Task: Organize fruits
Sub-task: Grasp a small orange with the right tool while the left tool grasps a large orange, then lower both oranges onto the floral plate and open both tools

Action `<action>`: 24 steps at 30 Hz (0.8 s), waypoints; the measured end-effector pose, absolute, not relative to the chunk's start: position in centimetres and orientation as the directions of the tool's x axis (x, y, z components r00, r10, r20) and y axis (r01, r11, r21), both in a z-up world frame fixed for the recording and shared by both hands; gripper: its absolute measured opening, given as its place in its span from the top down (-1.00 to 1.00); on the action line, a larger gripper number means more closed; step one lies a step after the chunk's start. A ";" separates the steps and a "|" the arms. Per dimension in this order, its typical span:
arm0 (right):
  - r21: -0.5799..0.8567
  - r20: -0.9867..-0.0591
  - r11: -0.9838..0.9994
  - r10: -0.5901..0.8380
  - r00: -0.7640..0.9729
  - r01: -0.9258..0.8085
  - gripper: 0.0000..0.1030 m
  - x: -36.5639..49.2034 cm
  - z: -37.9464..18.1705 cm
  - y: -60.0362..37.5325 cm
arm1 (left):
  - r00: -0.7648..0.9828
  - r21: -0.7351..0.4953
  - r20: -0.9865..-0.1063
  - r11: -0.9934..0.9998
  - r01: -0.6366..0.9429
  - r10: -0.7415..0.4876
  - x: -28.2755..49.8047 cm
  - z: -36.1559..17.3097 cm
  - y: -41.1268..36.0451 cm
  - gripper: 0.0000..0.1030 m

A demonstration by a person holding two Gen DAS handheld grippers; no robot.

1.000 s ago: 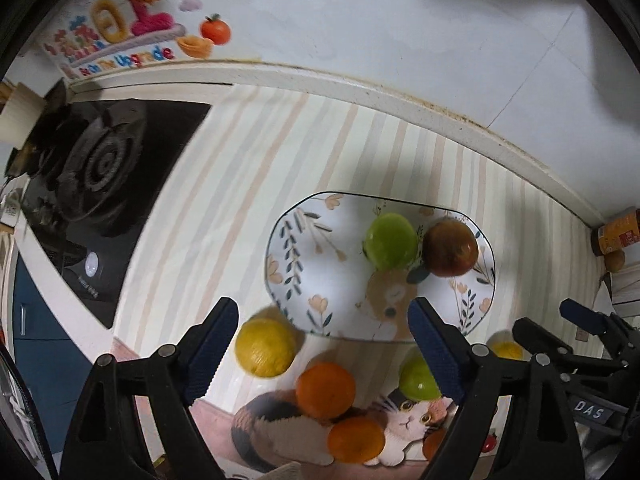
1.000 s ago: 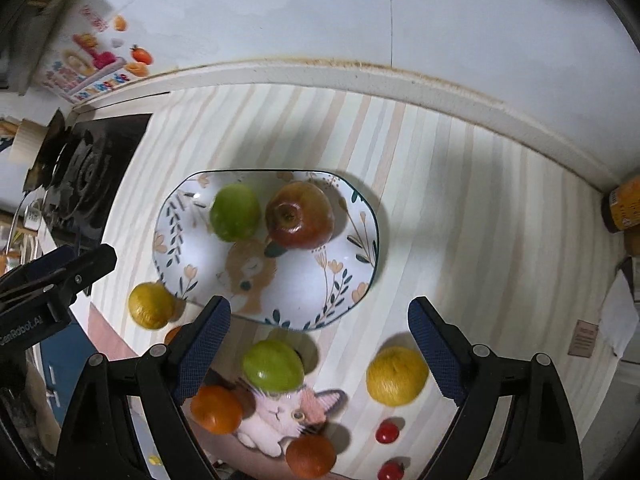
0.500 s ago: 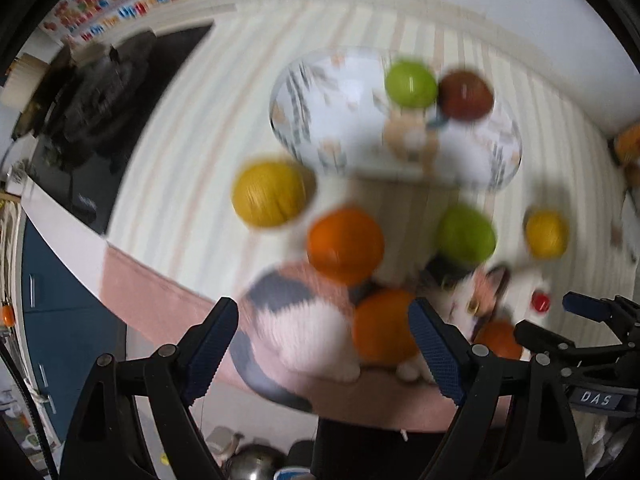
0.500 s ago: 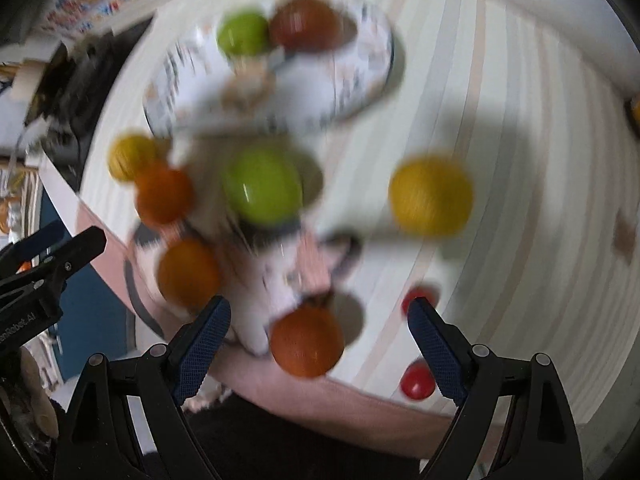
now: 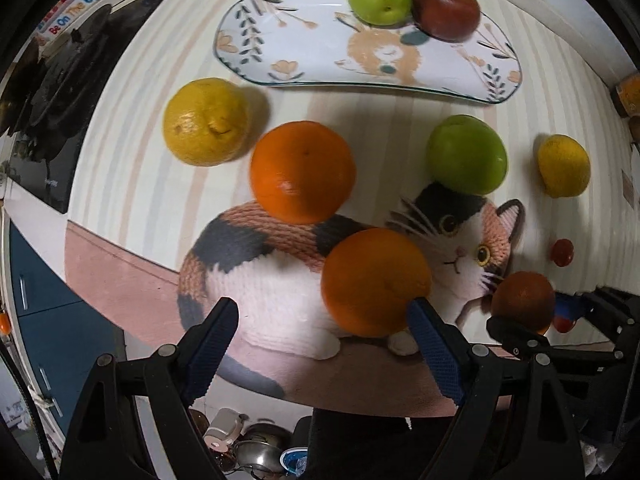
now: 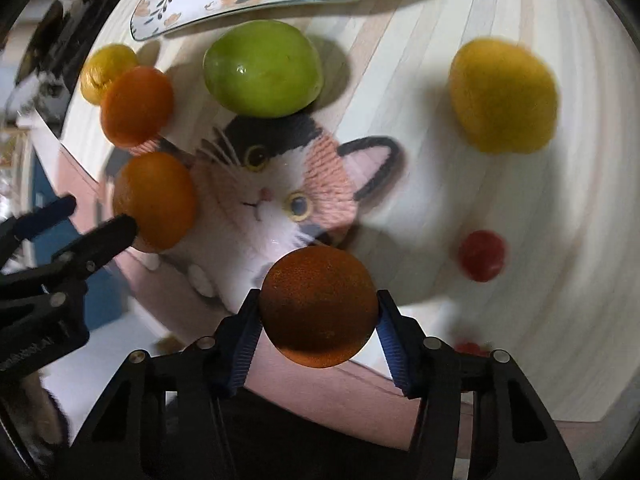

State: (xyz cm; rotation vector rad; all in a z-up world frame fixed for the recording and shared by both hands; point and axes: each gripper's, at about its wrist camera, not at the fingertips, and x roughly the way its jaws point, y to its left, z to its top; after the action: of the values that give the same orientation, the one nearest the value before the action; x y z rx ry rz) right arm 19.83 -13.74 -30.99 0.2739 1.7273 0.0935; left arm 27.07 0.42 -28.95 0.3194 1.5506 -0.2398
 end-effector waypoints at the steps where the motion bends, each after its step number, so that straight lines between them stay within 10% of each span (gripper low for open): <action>1: 0.202 -0.964 0.971 0.220 -0.148 0.128 -0.13 19.7 -30.8 -14.1 | 0.005 0.043 -0.999 0.932 0.359 0.044 27.0 -29.1 0.0 -0.68; 6: 0.176 -0.971 0.976 0.193 -0.141 0.128 -0.13 19.4 -30.3 -15.5 | -0.013 0.036 -0.999 0.920 0.391 0.045 26.5 -30.4 -1.8 -0.68; 10: 0.182 -0.968 0.973 0.202 -0.146 0.144 -0.13 19.1 -30.6 -16.0 | -0.028 -0.005 -1.000 0.919 0.394 0.007 26.4 -31.1 -3.1 -0.25; 24: 0.215 -0.955 0.952 0.252 -0.155 0.220 -0.14 19.8 -31.2 -18.0 | 0.002 -0.012 -1.000 0.919 0.395 -0.014 26.6 -31.0 -2.8 -0.24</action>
State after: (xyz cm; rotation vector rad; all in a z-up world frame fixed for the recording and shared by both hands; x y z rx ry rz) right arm 19.78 -17.96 -31.21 0.3551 1.7393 0.0290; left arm 26.63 -2.84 -31.01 0.3074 1.5425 -0.3284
